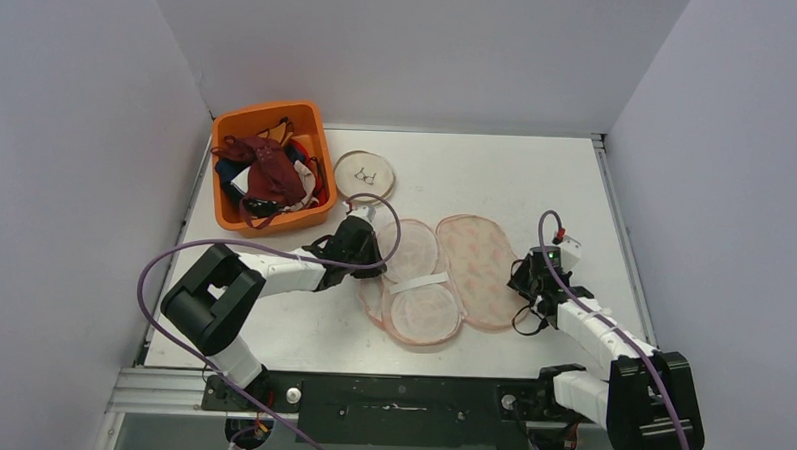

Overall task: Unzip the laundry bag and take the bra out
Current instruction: Close the laundry bag at the center of the board.

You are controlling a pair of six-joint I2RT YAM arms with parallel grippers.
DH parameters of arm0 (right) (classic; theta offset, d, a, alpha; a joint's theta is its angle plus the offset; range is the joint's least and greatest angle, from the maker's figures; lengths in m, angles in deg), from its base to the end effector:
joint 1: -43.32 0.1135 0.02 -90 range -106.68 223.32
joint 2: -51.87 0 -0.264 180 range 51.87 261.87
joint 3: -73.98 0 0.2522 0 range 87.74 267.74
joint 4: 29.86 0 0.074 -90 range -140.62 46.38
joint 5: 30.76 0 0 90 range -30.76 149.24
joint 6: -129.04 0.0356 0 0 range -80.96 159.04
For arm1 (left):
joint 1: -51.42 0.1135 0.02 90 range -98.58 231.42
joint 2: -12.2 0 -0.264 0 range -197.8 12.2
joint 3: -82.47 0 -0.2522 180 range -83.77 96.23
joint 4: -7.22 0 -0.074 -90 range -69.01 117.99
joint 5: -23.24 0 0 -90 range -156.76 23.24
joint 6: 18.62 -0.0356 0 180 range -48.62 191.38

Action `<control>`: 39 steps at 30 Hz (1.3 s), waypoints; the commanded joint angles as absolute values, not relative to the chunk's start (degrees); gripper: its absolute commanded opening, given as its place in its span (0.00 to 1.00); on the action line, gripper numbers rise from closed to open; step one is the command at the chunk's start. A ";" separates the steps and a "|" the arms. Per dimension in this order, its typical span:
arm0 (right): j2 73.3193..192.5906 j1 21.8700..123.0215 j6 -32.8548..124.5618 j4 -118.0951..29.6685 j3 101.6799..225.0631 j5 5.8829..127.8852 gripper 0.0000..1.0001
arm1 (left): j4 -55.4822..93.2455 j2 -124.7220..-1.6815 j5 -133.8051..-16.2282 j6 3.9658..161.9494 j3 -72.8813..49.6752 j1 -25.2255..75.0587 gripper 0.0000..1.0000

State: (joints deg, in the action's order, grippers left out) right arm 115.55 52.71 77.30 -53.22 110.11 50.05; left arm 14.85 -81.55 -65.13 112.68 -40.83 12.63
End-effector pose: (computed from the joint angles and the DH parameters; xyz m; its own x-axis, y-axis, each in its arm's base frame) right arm 0.1937 0.0263 0.1488 -0.6395 0.5138 -0.5719 0.4257 0.8561 0.2931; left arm 0.2473 -0.1975 0.1479 -0.8146 -0.1917 -0.5474 0.0969 0.8856 -0.4543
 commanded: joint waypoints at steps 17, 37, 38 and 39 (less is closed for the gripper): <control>110.65 50.94 77.38 -56.45 112.50 51.64 0.05 | 13.54 -77.51 -66.76 112.19 -41.27 12.57 0.00; 101.84 72.75 68.19 -58.89 129.11 58.38 0.05 | 10.18 -84.53 -71.80 116.60 -33.85 11.60 0.00; 102.38 74.08 67.57 -57.70 128.98 61.09 0.05 | 10.17 -84.64 -71.85 116.84 -33.75 11.60 0.00; 102.78 74.83 67.31 -56.60 128.84 62.84 0.05 | 10.17 -84.73 -72.01 116.89 -33.62 11.57 0.00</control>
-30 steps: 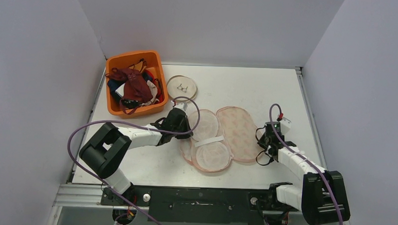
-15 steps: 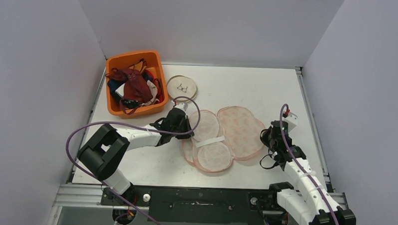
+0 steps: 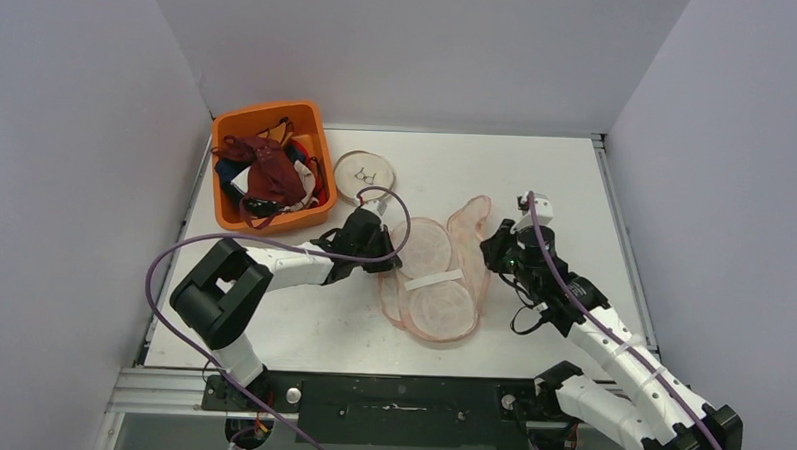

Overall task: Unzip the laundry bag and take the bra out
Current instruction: Close the laundry bag at the center of the board.

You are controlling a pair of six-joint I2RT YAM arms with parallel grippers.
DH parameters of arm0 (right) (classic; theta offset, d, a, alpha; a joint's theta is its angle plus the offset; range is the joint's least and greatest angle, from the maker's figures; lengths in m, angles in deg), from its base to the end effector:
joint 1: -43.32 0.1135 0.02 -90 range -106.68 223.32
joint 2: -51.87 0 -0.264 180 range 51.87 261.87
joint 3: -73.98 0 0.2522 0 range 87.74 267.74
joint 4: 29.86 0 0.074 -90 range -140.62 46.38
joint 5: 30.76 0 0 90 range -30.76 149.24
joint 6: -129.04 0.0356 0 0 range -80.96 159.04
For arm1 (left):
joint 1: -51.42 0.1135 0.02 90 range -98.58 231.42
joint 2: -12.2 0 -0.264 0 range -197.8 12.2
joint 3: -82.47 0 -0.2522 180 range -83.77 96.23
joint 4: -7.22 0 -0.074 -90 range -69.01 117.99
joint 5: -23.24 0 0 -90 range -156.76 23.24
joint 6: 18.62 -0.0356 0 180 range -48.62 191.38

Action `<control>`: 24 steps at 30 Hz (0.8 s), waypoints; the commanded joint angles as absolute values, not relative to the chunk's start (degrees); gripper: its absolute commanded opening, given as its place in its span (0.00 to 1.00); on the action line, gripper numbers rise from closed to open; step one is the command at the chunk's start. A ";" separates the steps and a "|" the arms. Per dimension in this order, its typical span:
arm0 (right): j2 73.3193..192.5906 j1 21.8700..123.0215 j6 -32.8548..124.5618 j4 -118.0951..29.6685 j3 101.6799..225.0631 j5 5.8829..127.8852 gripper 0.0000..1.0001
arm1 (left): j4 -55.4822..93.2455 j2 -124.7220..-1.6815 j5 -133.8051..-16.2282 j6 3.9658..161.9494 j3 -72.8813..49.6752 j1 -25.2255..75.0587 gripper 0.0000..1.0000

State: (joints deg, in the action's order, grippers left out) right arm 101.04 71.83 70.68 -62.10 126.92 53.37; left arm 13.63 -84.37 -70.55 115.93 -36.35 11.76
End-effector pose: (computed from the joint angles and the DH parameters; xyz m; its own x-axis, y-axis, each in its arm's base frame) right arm 0.1733 0.0900 0.2777 -0.5643 0.2873 -0.7740 -0.1172 0.9001 0.4196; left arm 0.2583 -0.2172 0.1567 -0.8390 -0.2137 -0.5003 0.1209 0.8234 -0.5544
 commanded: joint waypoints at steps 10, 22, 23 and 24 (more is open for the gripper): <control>104.70 84.21 64.83 -46.39 125.96 70.23 0.05 | 9.82 -84.83 -72.21 117.41 -35.23 11.77 0.00; 108.21 87.55 61.49 -44.22 123.53 72.53 0.05 | 13.18 -80.35 -71.32 118.32 -37.42 12.47 0.32; 108.26 87.59 61.46 -44.09 123.31 72.52 0.05 | 13.74 -79.86 -71.23 118.36 -37.61 12.52 0.34; 108.40 87.69 61.39 -44.06 123.13 72.51 0.05 | 14.23 -79.38 -71.22 118.44 -37.75 12.56 0.35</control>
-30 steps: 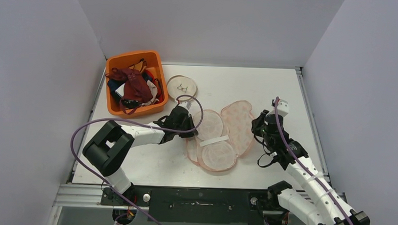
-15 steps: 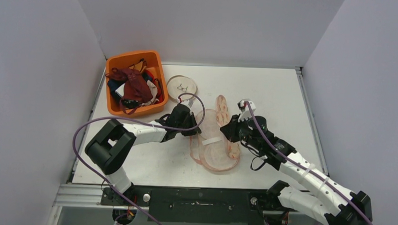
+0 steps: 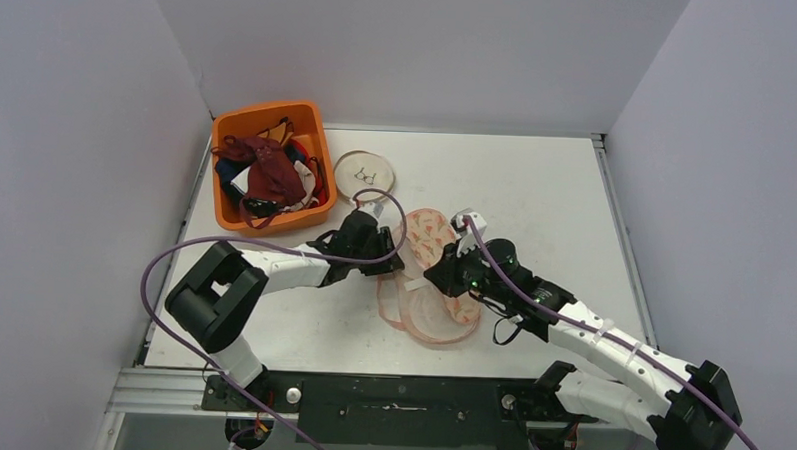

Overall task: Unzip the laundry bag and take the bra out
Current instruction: Close the laundry bag at the center of the board.

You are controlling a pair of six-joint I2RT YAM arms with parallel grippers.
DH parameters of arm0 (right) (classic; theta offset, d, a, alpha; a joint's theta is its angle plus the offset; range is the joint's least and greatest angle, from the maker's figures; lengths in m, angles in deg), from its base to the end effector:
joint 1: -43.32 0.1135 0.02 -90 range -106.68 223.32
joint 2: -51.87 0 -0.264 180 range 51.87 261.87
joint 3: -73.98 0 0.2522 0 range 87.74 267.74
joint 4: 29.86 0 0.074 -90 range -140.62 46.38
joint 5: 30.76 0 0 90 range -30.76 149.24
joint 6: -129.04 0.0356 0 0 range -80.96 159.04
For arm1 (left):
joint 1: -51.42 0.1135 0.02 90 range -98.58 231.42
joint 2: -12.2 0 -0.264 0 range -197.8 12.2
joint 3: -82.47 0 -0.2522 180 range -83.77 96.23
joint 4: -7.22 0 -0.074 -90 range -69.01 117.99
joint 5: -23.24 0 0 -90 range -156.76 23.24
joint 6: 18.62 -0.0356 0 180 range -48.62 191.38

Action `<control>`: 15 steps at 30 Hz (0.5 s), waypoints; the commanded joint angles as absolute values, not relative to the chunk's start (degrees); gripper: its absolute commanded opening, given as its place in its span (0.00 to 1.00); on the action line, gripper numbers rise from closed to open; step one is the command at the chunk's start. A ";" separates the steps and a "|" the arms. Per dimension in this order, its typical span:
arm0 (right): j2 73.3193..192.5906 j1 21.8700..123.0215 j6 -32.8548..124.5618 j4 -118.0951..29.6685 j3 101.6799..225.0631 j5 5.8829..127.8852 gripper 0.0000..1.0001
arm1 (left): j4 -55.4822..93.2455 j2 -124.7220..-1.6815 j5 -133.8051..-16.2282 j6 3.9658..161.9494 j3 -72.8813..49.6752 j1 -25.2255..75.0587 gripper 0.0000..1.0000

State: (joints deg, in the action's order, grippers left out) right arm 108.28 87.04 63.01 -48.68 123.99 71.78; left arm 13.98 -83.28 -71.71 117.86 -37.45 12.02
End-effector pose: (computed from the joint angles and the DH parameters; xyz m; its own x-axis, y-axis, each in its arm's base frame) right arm 0.1558 0.1597 0.2590 -0.6131 -0.0376 -0.7891 -0.6211 0.6402 0.4521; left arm 0.2545 -0.2131 0.1567 -0.8515 -0.2354 -0.4684 0.0934 0.8111 -0.5774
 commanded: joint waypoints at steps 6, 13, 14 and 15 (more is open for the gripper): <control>110.39 88.07 61.11 -41.44 122.20 72.89 0.05 | 15.84 -74.87 -70.44 119.71 -40.78 12.87 0.39; 112.42 88.75 60.93 -39.57 121.74 73.98 0.05 | 18.67 -68.00 -69.32 121.26 -44.99 13.18 0.44; 112.74 88.88 60.92 -39.09 121.65 74.26 0.05 | 18.96 -67.03 -68.95 121.53 -45.46 13.18 0.44; 113.02 89.00 60.88 -38.75 121.63 74.65 0.05 | 19.33 -66.20 -68.37 121.81 -45.98 13.23 0.45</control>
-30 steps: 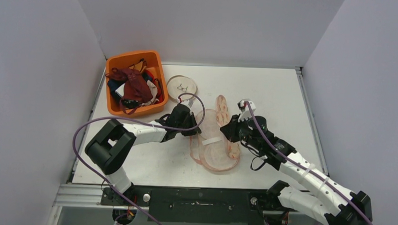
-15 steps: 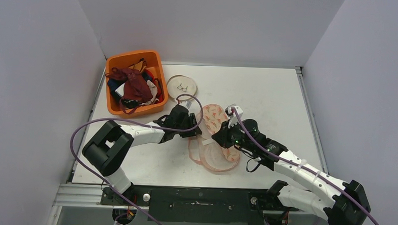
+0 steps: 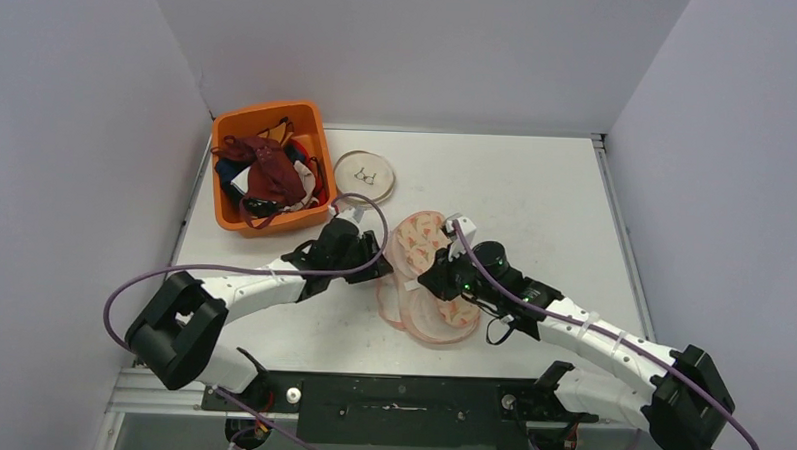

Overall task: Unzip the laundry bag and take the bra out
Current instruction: Close the laundry bag at the center of the board.

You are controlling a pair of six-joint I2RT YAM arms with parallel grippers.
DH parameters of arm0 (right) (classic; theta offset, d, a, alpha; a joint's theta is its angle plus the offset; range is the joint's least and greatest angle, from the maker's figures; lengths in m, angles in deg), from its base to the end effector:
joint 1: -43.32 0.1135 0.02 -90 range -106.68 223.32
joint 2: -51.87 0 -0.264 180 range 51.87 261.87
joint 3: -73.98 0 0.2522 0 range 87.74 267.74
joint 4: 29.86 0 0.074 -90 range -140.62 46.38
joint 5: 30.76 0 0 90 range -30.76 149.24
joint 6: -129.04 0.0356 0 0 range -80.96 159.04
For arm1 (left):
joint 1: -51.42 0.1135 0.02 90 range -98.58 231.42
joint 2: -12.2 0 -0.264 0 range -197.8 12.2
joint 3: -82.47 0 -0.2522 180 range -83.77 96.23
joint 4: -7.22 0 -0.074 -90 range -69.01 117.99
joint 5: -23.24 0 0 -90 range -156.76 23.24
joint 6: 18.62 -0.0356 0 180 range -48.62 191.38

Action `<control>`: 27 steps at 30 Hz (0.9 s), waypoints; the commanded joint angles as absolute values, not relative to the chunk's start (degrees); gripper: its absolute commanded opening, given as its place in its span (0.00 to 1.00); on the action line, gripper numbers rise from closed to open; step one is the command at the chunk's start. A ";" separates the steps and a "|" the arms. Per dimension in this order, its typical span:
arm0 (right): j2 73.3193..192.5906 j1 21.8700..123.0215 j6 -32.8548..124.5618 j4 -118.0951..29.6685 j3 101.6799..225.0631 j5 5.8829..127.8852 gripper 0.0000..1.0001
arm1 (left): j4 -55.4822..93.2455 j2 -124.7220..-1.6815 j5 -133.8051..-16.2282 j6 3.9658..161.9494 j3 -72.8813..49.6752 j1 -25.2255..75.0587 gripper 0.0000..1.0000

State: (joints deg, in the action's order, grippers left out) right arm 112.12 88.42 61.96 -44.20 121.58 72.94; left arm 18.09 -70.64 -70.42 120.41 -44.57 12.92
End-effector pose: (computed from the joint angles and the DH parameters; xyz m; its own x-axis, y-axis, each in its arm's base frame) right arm 0.1577 0.1702 0.2382 -0.6211 -0.0872 -0.7789 -0.6463 0.6192 0.4460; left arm 0.2246 -0.1815 0.1783 -0.8326 -0.3005 -0.4652 0.0464 0.7992 -0.5993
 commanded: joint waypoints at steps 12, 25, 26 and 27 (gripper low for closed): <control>121.64 92.60 58.24 -36.67 122.21 79.87 0.05 | 20.85 -62.11 -63.23 125.00 -48.89 13.69 0.44; 128.68 97.61 54.43 -44.20 125.89 77.63 0.41 | 20.81 -63.15 -66.21 124.38 -46.94 14.33 0.46; 127.97 97.97 54.53 -45.65 126.63 76.29 0.54 | 20.81 -63.28 -66.49 124.30 -46.73 14.33 0.46; 126.88 98.18 54.70 -46.72 127.05 74.95 0.60 | 20.74 -63.29 -66.72 124.29 -46.61 14.44 0.46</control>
